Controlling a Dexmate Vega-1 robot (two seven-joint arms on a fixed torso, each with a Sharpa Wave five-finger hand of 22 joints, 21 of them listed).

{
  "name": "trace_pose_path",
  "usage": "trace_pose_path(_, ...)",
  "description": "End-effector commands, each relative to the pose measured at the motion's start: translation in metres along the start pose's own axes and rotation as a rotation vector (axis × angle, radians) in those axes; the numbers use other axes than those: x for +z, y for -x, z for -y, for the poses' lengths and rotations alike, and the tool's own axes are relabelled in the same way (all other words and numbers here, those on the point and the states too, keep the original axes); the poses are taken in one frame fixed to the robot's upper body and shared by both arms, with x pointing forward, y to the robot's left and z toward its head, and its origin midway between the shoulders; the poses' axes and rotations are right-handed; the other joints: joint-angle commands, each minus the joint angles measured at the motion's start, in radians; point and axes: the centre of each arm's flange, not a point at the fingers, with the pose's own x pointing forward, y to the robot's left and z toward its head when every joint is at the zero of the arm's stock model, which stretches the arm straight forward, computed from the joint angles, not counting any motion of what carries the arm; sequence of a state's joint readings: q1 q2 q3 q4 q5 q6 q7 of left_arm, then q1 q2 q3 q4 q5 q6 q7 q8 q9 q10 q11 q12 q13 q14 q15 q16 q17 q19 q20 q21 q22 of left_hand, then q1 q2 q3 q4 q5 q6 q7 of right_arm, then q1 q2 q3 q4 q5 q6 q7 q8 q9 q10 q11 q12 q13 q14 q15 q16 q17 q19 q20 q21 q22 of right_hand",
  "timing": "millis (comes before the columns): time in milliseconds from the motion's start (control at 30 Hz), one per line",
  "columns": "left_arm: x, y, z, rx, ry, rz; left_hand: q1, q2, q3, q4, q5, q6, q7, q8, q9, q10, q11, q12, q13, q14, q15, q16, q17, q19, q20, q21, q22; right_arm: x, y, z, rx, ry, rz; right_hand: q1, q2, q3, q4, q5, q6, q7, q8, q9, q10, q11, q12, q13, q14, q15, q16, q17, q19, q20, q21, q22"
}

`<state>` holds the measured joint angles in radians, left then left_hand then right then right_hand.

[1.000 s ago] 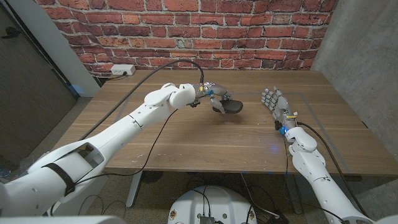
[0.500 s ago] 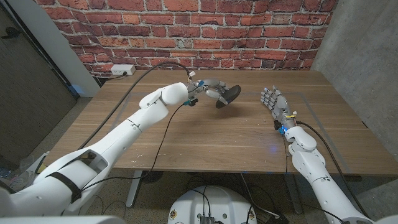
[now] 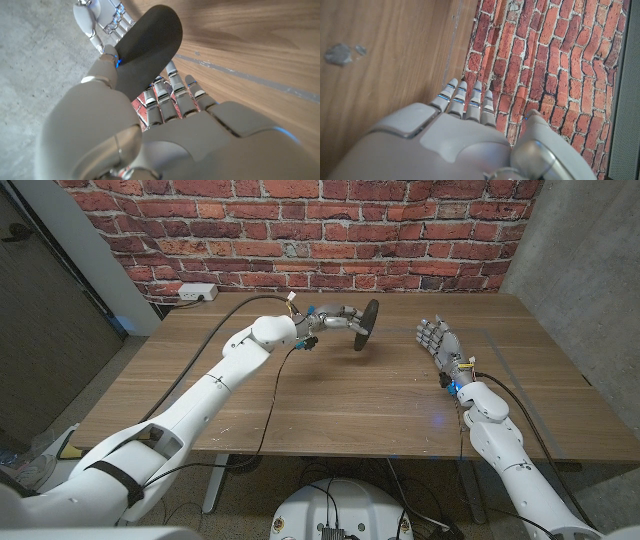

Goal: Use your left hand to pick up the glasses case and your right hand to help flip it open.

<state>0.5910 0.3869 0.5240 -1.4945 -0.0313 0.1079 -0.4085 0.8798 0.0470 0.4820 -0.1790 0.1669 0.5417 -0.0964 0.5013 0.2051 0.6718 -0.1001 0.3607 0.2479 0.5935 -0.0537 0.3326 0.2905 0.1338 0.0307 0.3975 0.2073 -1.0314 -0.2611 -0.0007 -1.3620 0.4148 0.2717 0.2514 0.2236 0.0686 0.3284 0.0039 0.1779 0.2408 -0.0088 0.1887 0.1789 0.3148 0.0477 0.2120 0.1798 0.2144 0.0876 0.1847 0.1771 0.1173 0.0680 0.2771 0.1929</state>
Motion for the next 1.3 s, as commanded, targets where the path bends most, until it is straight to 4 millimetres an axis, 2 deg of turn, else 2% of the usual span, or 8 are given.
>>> trace_pose_path(33, -0.010, -0.009, 0.004, -0.035, 0.249, 0.006, 0.108, 0.127, 0.069, 0.060, 0.007, 0.492, 0.137, 0.015, 0.009, 0.330, 0.013, 0.091, 0.077, 0.008, -0.166, -0.001, 0.005, 0.006, 0.010, 0.005, 0.002, 0.007, 0.000, -0.003, 0.046, 0.032, 0.027, -0.002, -0.026, -0.012, -0.009, 0.000, -0.005, 0.010, -0.001, 0.004, 0.002, -0.010, -0.001, 0.002, 0.005, -0.001, 0.000, 0.001, 0.004, 0.002, -0.004, 0.004)
trace_pose_path(167, -0.011, -0.012, 0.007, -0.050, 0.308, 0.010, 0.111, 0.127, 0.069, 0.059, 0.007, 0.492, 0.139, 0.015, 0.012, 0.330, 0.015, 0.095, 0.080, 0.008, -0.165, -0.002, 0.007, 0.006, 0.011, 0.007, 0.002, 0.009, -0.001, -0.004, 0.056, 0.043, 0.037, -0.003, -0.058, -0.027, -0.019, 0.003, 0.001, 0.026, 0.003, 0.004, 0.011, -0.017, 0.002, 0.002, 0.008, -0.006, 0.001, 0.001, 0.011, -0.003, -0.004, 0.004)
trace_pose_path(267, -0.011, -0.015, 0.010, -0.057, 0.329, 0.015, 0.112, 0.127, 0.069, 0.059, 0.008, 0.495, 0.144, 0.015, 0.014, 0.329, 0.015, 0.097, 0.082, 0.009, -0.165, -0.003, 0.008, 0.006, 0.011, 0.007, 0.003, 0.011, -0.001, -0.005, 0.059, 0.050, 0.044, 0.000, -0.074, -0.036, -0.027, 0.006, 0.011, 0.045, 0.006, 0.004, 0.029, -0.012, 0.008, 0.002, 0.015, -0.011, 0.004, 0.001, 0.013, -0.005, -0.006, 0.004)
trace_pose_path(567, -0.014, -0.022, 0.019, -0.092, 0.457, 0.025, 0.114, 0.127, 0.069, 0.058, 0.009, 0.497, 0.139, 0.013, 0.019, 0.333, 0.021, 0.104, 0.087, 0.013, -0.165, -0.005, 0.010, 0.008, 0.012, 0.011, 0.004, 0.017, -0.001, -0.008, 0.089, 0.103, 0.054, 0.025, -0.101, -0.043, -0.052, 0.013, 0.026, 0.052, 0.012, 0.004, 0.061, -0.003, 0.017, 0.003, 0.044, -0.025, 0.011, 0.001, 0.035, -0.014, -0.003, 0.005)
trace_pose_path(733, -0.017, -0.026, 0.026, -0.124, 0.519, 0.025, 0.116, 0.126, 0.069, 0.057, 0.010, 0.500, 0.146, 0.013, 0.022, 0.332, 0.022, 0.107, 0.089, 0.013, -0.165, -0.007, 0.011, 0.008, 0.011, 0.012, 0.004, 0.019, 0.001, -0.010, 0.096, 0.127, 0.064, 0.043, -0.112, -0.044, -0.066, 0.017, 0.030, 0.055, 0.014, 0.004, 0.070, 0.001, 0.019, 0.003, 0.059, -0.034, 0.015, 0.001, 0.045, -0.017, -0.001, 0.005)
trace_pose_path(1033, -0.019, -0.034, 0.036, -0.172, 0.557, 0.014, 0.121, 0.131, 0.066, 0.057, 0.010, 0.494, 0.149, 0.006, 0.023, 0.322, 0.021, 0.110, 0.093, 0.021, -0.163, -0.001, 0.019, 0.005, 0.016, 0.015, 0.005, 0.030, 0.007, -0.014, 0.099, 0.196, 0.072, 0.110, -0.132, -0.039, -0.112, 0.031, 0.039, 0.061, 0.017, 0.005, 0.082, 0.000, 0.019, 0.005, 0.104, -0.050, 0.023, 0.002, 0.075, -0.020, 0.004, 0.006)
trace_pose_path(1133, -0.020, -0.035, 0.038, -0.166, 0.569, 0.015, 0.123, 0.131, 0.064, 0.056, 0.009, 0.497, 0.145, 0.004, 0.020, 0.327, 0.012, 0.113, 0.095, 0.027, -0.168, 0.002, 0.023, 0.007, 0.017, 0.016, 0.006, 0.035, 0.008, -0.016, 0.110, 0.224, 0.076, 0.126, -0.143, -0.042, -0.123, 0.035, 0.044, 0.062, 0.018, 0.005, 0.088, -0.004, 0.021, 0.005, 0.120, -0.059, 0.025, 0.003, 0.092, -0.030, 0.009, 0.007)
trace_pose_path(1300, -0.022, -0.038, 0.043, -0.164, 0.586, 0.010, 0.133, 0.120, 0.056, 0.044, 0.007, 0.512, 0.140, 0.001, 0.015, 0.331, 0.013, 0.119, 0.098, 0.042, -0.173, 0.010, 0.029, 0.012, 0.015, 0.021, 0.006, 0.042, 0.010, -0.019, 0.121, 0.264, 0.073, 0.139, -0.158, -0.047, -0.133, 0.040, 0.047, 0.065, 0.018, 0.005, 0.092, 0.001, 0.020, 0.006, 0.133, -0.067, 0.025, 0.003, 0.097, -0.032, 0.010, 0.009)
